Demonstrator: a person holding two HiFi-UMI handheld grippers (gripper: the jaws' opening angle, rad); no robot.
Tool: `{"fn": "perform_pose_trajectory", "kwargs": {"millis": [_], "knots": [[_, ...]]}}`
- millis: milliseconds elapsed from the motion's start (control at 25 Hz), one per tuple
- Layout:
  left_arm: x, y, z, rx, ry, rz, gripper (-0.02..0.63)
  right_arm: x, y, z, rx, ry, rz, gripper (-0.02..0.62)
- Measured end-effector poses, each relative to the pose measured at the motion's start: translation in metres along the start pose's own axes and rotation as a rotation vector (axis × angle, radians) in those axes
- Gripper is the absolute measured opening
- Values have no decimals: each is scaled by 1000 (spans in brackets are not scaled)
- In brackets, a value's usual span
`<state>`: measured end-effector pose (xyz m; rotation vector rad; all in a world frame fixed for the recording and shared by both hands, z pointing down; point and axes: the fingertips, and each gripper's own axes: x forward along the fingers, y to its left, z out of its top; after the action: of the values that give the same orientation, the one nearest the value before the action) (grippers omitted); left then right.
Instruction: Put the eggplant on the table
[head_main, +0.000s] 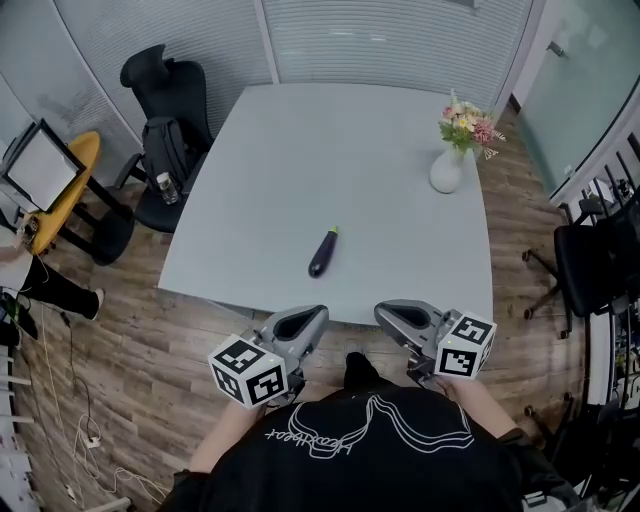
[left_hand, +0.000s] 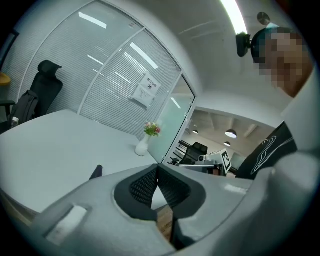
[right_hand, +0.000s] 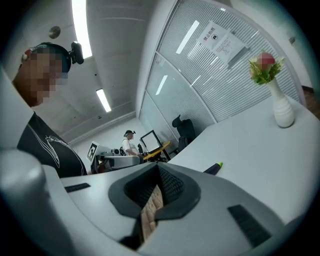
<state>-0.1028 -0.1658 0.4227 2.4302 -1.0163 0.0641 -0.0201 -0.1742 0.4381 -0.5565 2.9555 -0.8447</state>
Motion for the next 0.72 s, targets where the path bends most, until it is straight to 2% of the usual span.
{"fn": "perform_pose_trajectory", "kwargs": {"millis": [480, 720], "knots": [[0, -6, -3, 30, 9, 14, 14, -6, -2, -6, 20, -1, -18, 6], [3, -3, -6, 8, 9, 17, 14, -8, -7, -7, 31, -8, -21, 6]]}}
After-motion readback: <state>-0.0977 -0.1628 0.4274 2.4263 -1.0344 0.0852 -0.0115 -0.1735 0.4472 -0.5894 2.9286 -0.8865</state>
